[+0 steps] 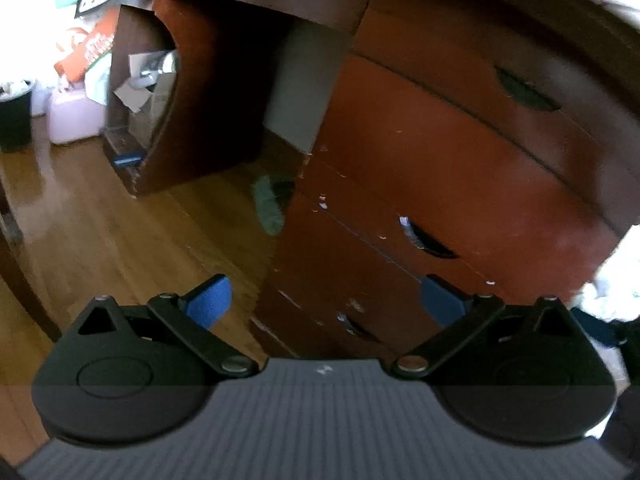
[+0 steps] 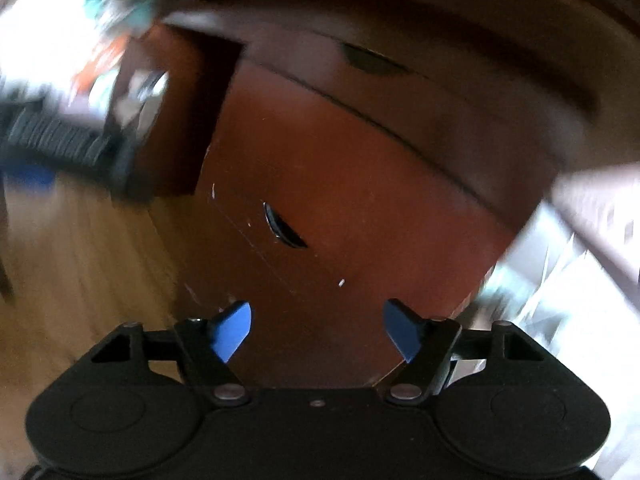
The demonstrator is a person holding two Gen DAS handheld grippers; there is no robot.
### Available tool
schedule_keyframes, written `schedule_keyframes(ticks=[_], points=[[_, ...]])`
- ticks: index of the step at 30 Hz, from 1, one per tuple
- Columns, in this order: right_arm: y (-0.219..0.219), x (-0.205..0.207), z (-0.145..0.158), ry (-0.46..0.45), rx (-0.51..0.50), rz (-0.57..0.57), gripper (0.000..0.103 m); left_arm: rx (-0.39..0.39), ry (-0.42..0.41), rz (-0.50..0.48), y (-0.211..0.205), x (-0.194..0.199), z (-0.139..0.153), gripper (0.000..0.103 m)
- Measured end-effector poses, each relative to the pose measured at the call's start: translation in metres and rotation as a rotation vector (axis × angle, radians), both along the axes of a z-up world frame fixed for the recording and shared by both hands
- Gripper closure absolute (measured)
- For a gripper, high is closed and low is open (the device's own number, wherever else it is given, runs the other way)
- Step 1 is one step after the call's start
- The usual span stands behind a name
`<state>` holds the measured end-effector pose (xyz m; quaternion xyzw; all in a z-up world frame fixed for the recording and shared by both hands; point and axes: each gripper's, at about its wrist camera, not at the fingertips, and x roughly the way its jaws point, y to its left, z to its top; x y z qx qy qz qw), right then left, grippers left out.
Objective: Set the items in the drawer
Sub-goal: 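Move both tools toward the middle drawer of the wooden dresser, then hook the left gripper fingers onto the curved drawer handle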
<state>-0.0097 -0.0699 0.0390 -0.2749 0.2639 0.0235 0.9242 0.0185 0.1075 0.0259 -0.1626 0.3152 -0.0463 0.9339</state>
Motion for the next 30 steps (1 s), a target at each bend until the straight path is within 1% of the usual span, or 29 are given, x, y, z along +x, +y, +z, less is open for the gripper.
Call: schedule_keyframes(ticks=[2, 4, 6, 8, 9, 12, 14, 15, 17, 18, 20, 21, 23, 24, 26, 28, 30], points=[[0.002, 0.003, -0.01, 0.016, -0.069, 0.03, 0.028, 0.048, 0.067, -0.023, -0.008, 0.017, -0.011, 0.0], [0.003, 0.005, -0.021, 0.02, -0.13, 0.062, 0.028, 0.06, 0.099, -0.056, -0.014, 0.029, -0.021, 0.0], [0.008, 0.004, -0.039, 0.019, -0.27, 0.091, 0.028, 0.068, 0.117, -0.07, -0.021, 0.039, -0.024, 0.0], [0.012, 0.009, -0.057, 0.031, -0.408, 0.056, 0.028, 0.036, 0.139, -0.087, -0.026, 0.049, -0.019, 0.0], [0.012, 0.011, -0.066, 0.049, -0.462, 0.042, 0.028, 0.003, 0.153, -0.103, -0.029, 0.054, -0.016, 0.0], [0.013, 0.008, -0.085, 0.041, -0.587, 0.044, 0.029, -0.094, 0.196, -0.197, -0.035, 0.067, -0.015, 0.0], [0.011, 0.007, -0.099, 0.026, -0.674, 0.035, 0.036, -0.144, 0.211, -0.249, -0.037, 0.073, -0.021, 0.0], [0.012, 0.01, -0.106, 0.006, -0.747, 0.025, 0.041, -0.153, 0.216, -0.263, -0.037, 0.076, -0.024, 0.0], [0.02, 0.017, -0.114, -0.048, -0.842, 0.051, 0.042, -0.162, 0.198, -0.292, -0.035, 0.081, -0.027, 0.001], [0.024, 0.02, -0.118, -0.075, -0.887, 0.064, 0.047, -0.159, 0.191, -0.293, -0.032, 0.084, -0.03, 0.003], [0.032, 0.026, -0.112, -0.102, -0.829, 0.105, 0.047, -0.154, 0.179, -0.291, -0.026, 0.089, -0.034, 0.006], [0.036, 0.029, -0.109, -0.117, -0.797, 0.133, 0.046, -0.158, 0.18, -0.268, -0.028, 0.097, -0.035, 0.006], [0.037, 0.031, -0.112, -0.165, -0.798, 0.179, 0.041, -0.202, 0.198, -0.24, -0.015, 0.103, -0.044, 0.006], [0.036, 0.034, -0.116, -0.171, -0.787, 0.202, 0.038, -0.23, 0.196, -0.223, -0.011, 0.109, -0.048, 0.006], [0.034, 0.041, -0.124, -0.159, -0.795, 0.21, 0.038, -0.26, 0.192, -0.19, -0.002, 0.115, -0.055, 0.006], [0.032, 0.046, -0.132, -0.166, -0.812, 0.22, 0.038, -0.27, 0.149, -0.192, 0.001, 0.121, -0.058, 0.006], [0.03, 0.05, -0.134, -0.183, -0.794, 0.203, 0.037, -0.286, 0.111, -0.191, -0.001, 0.124, -0.062, 0.006]])
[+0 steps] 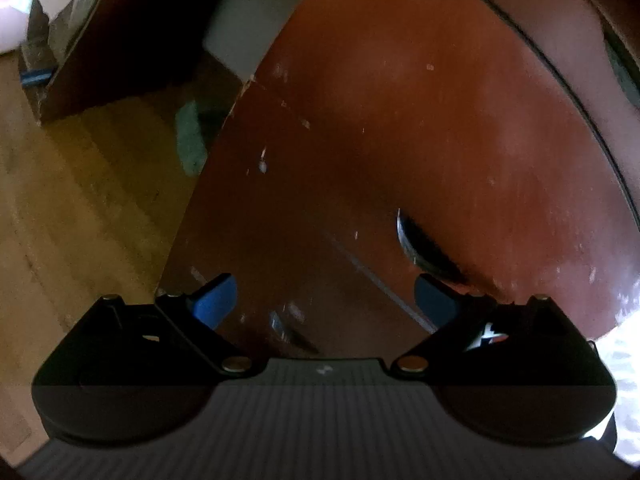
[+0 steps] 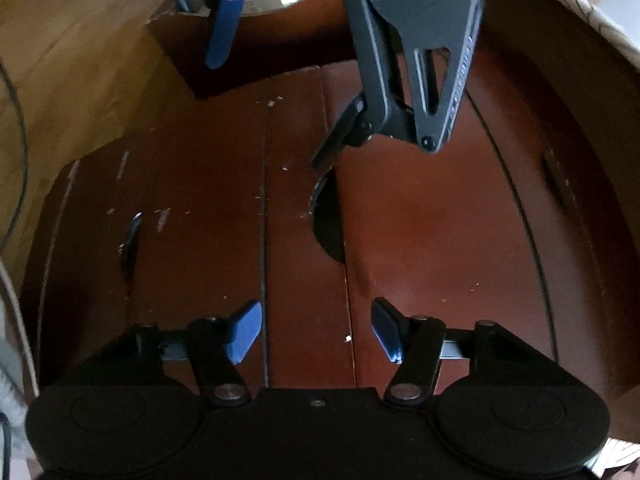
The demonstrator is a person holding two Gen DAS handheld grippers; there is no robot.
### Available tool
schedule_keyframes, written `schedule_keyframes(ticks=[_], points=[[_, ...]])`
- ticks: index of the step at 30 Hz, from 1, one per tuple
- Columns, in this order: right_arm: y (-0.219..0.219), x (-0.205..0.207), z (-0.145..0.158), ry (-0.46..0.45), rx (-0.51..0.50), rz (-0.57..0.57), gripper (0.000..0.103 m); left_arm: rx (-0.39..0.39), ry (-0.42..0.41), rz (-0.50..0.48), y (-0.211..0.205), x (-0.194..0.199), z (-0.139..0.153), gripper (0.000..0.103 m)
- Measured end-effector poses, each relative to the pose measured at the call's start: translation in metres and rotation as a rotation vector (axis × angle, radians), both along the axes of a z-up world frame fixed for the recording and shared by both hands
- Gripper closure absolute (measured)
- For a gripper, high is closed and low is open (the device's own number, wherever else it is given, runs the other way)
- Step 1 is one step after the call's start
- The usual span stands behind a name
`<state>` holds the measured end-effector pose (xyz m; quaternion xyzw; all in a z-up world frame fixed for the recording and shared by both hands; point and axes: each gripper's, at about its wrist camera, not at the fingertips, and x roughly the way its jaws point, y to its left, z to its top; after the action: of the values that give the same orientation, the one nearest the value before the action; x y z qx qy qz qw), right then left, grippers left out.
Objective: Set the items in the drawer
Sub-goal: 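Hook the left gripper fingers onto the curved drawer handle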
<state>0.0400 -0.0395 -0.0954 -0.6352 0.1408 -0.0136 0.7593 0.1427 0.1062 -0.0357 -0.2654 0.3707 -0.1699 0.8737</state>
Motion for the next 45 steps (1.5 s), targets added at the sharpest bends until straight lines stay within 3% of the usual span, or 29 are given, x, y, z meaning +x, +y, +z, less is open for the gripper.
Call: schedule_keyframes(ticks=[2, 5, 9, 12, 16, 20, 23, 26, 28, 30, 32, 35, 42, 45], points=[[0.004, -0.001, -0.003, -0.024, -0.009, 0.027, 0.037, -0.064, -0.018, -0.024, -0.003, 0.004, -0.007, 0.006], [0.004, -0.002, -0.011, -0.034, -0.041, 0.066, 0.037, -0.09, -0.002, -0.058, -0.018, 0.014, -0.017, 0.006], [0.009, 0.0, -0.01, -0.011, -0.064, 0.096, 0.037, -0.104, 0.013, -0.047, -0.031, 0.018, -0.025, 0.006], [0.012, 0.003, -0.015, -0.002, -0.106, 0.102, 0.031, -0.093, 0.024, -0.028, -0.034, 0.021, -0.022, 0.007], [0.021, 0.008, -0.015, 0.015, -0.095, 0.12, 0.029, -0.065, 0.024, 0.001, -0.031, 0.025, -0.021, 0.005], [0.023, 0.008, -0.023, 0.048, -0.095, 0.146, 0.029, -0.15, 0.075, 0.009, -0.017, 0.03, -0.032, 0.001], [0.022, 0.014, -0.027, 0.042, -0.124, 0.129, 0.027, -0.134, 0.08, -0.002, -0.016, 0.028, -0.03, 0.0], [0.028, 0.017, -0.026, 0.066, -0.087, 0.137, 0.024, -0.103, 0.074, -0.022, -0.017, 0.025, -0.026, 0.0], [0.032, 0.019, -0.03, 0.095, -0.09, 0.128, 0.013, -0.121, 0.092, -0.032, -0.014, 0.024, -0.028, 0.0], [0.033, 0.018, -0.022, 0.113, 0.002, 0.121, 0.013, -0.138, 0.11, -0.046, -0.011, 0.023, -0.03, 0.0], [0.034, 0.014, -0.012, 0.133, 0.088, 0.116, 0.013, -0.109, 0.112, -0.064, -0.012, 0.019, -0.025, 0.0], [0.038, 0.007, -0.007, 0.156, 0.093, 0.107, 0.013, -0.039, 0.084, -0.072, -0.014, 0.008, -0.015, 0.0], [0.045, -0.019, -0.003, 0.144, 0.149, 0.113, 0.013, -0.057, 0.098, -0.076, 0.0, -0.019, -0.013, 0.0], [0.049, -0.034, 0.005, 0.162, 0.198, 0.12, 0.013, -0.057, 0.107, -0.068, -0.006, 0.003, -0.023, 0.0]])
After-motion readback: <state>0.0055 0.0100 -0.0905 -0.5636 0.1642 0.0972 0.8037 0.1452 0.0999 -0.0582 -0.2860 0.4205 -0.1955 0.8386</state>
